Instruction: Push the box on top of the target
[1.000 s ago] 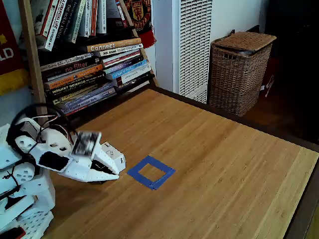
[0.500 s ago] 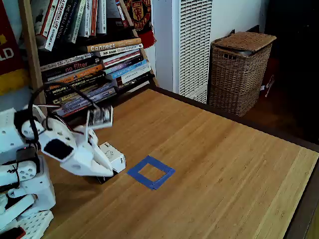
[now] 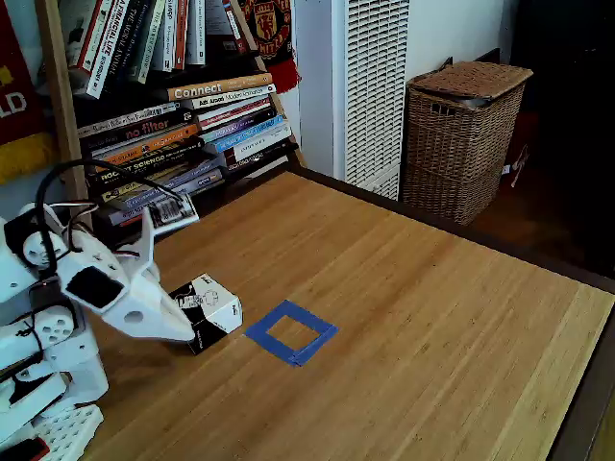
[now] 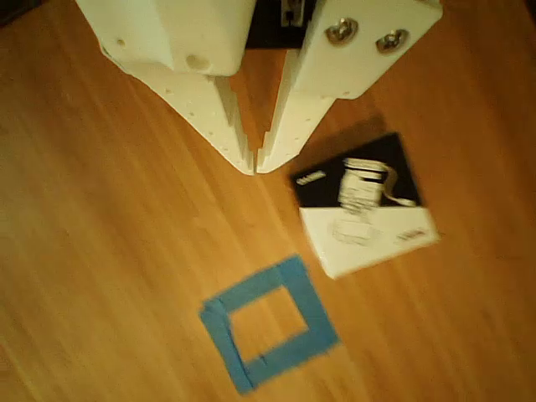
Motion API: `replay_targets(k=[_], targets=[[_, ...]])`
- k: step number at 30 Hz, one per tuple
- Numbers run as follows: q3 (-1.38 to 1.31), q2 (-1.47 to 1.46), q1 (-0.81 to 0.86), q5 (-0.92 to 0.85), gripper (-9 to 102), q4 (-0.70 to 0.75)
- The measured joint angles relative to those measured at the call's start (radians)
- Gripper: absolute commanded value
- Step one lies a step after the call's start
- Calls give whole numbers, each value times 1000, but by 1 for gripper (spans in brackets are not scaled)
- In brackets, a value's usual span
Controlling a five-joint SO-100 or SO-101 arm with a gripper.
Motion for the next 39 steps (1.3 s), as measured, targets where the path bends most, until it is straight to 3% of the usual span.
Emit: replay_targets(k=[9,24,31,39], targets=[[0,-80,12,-121,0,-20],[-120,-476,8,-310,0,-166],[-198,-673,-58,-337,0,-215],[-193,-689,-115,-334,0,-235]])
